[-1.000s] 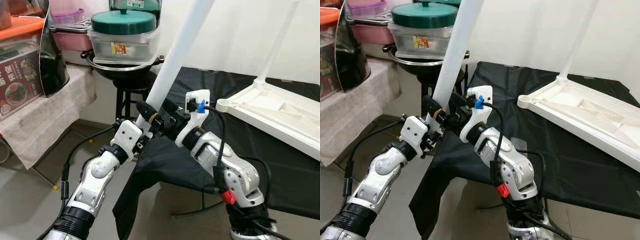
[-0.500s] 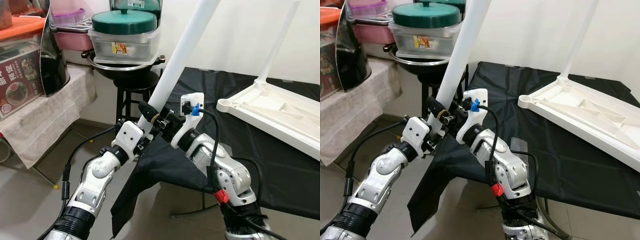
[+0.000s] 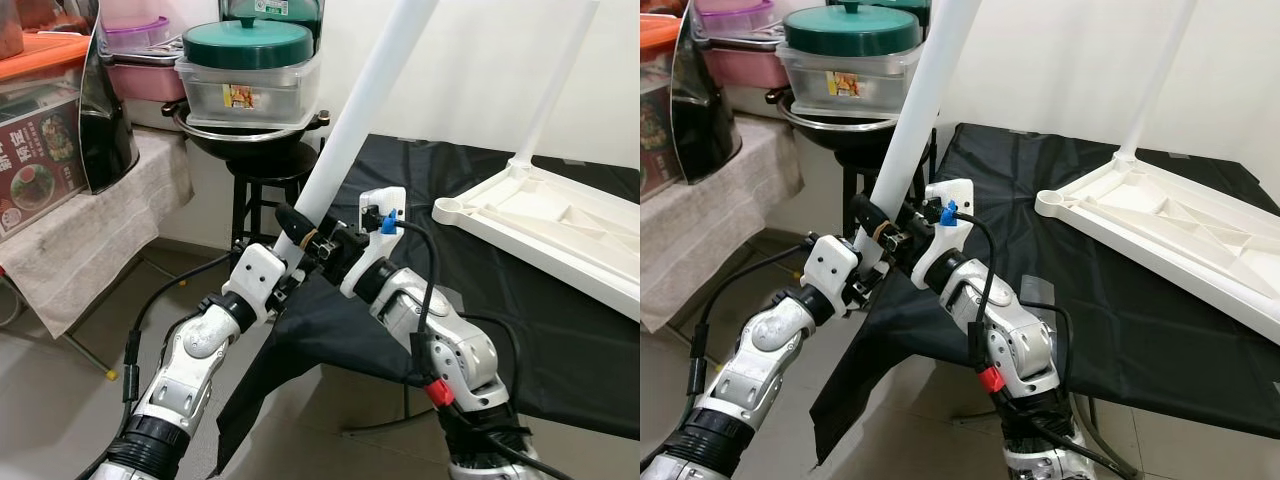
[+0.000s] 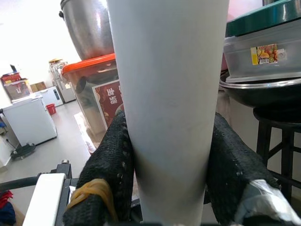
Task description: Building children table
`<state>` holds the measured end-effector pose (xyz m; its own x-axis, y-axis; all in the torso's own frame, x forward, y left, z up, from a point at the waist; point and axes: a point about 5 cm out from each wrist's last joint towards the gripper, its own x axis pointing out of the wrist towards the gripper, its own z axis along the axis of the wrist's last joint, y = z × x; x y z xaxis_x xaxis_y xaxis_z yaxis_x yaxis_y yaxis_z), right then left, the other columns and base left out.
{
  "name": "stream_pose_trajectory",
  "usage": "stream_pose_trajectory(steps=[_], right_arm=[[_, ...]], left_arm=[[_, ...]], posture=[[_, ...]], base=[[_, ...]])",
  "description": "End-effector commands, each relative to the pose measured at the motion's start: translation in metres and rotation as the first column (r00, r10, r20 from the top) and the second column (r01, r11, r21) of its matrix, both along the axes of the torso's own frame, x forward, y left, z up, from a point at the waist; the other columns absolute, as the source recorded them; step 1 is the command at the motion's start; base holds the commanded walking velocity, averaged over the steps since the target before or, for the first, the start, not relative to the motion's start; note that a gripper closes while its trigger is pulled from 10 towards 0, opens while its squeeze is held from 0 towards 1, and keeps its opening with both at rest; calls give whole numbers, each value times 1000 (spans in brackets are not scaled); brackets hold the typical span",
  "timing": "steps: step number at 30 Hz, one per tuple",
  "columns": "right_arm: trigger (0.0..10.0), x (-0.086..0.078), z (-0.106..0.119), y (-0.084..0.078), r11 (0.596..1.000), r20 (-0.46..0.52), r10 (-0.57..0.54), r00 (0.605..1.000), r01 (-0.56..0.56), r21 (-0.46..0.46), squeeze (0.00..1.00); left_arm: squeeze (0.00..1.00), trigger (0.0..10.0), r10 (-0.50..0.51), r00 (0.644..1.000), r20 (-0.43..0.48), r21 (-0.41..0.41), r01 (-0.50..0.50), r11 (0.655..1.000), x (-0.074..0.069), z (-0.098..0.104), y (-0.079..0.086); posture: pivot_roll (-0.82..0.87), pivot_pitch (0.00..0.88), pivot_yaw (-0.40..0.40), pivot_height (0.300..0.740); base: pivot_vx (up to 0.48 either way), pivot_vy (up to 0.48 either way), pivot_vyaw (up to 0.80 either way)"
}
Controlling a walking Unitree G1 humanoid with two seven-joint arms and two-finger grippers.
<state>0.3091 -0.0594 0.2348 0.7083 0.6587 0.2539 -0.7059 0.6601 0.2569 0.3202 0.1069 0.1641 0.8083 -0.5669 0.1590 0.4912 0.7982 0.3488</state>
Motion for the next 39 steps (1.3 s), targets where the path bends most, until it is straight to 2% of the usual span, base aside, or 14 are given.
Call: stream_pose_trajectory(steps=[1,6,7,13,14,15,16,25,26,28,29,39], right_arm=[[10000,6,-7,-6,999,-44,-47,998,47,-3,0],[10000,9,-8,-3,999,-49,-42,998,41,-17,0],[10000,10,-8,0,999,-50,-31,998,30,-19,1000],[10000,13,-10,7,999,-60,-15,998,13,-36,1000],[10000,14,-11,8,999,-64,-14,998,12,-34,325],[10000,14,-11,8,999,-64,-14,998,12,-34,325],[10000,16,-11,8,1000,-71,-13,997,12,-25,0],[10000,19,-3,15,1000,-54,8,998,-8,2,0],[3961,18,0,18,1000,-38,22,999,-21,6,0],[3961,18,0,18,1000,-38,22,999,-21,6,0],[0,18,2,20,999,-22,34,999,-33,8,0],[0,17,3,23,999,6,35,999,-35,-2,0]], left_arm=[[0,10000,-43,998,53,-19,44,999,-5,9,-7],[0,10000,-50,997,54,-19,51,999,-5,9,-8],[0,10000,-56,997,56,-16,57,998,-6,9,-9],[0,10000,-69,996,65,-13,70,997,-7,11,-10],[0,10000,-75,995,70,-7,75,997,-8,11,-10],[0,10000,-75,995,70,-7,75,997,-8,11,-10],[0,10000,-80,994,72,-3,80,997,-9,11,-10],[0,10000,-113,991,69,29,111,993,-13,6,-13],[0,10000,-121,990,69,37,118,992,-13,5,-15],[0,10000,-121,990,69,37,118,992,-13,5,-15],[0,10000,-127,989,70,44,124,991,-14,5,-15],[0,10000,-144,987,70,55,141,989,-16,3,-17]], posture=[[62,0,-66,740],[63,0,-66,740],[64,0,-66,740],[71,0,-70,740],[75,0,-72,740],[75,0,-72,740],[76,0,-73,740],[74,0,-73,740],[71,0,-71,740],[71,0,-71,740],[69,0,-71,740],[72,0,-72,740]], base=[[0,0,0],[0,0,0],[0,0,0],[0,0,0],[0,0,0],[0,0,0],[0,0,0],[0,0,0],[0,0,0],[0,0,0],[0,0,0],[0,0,0]])
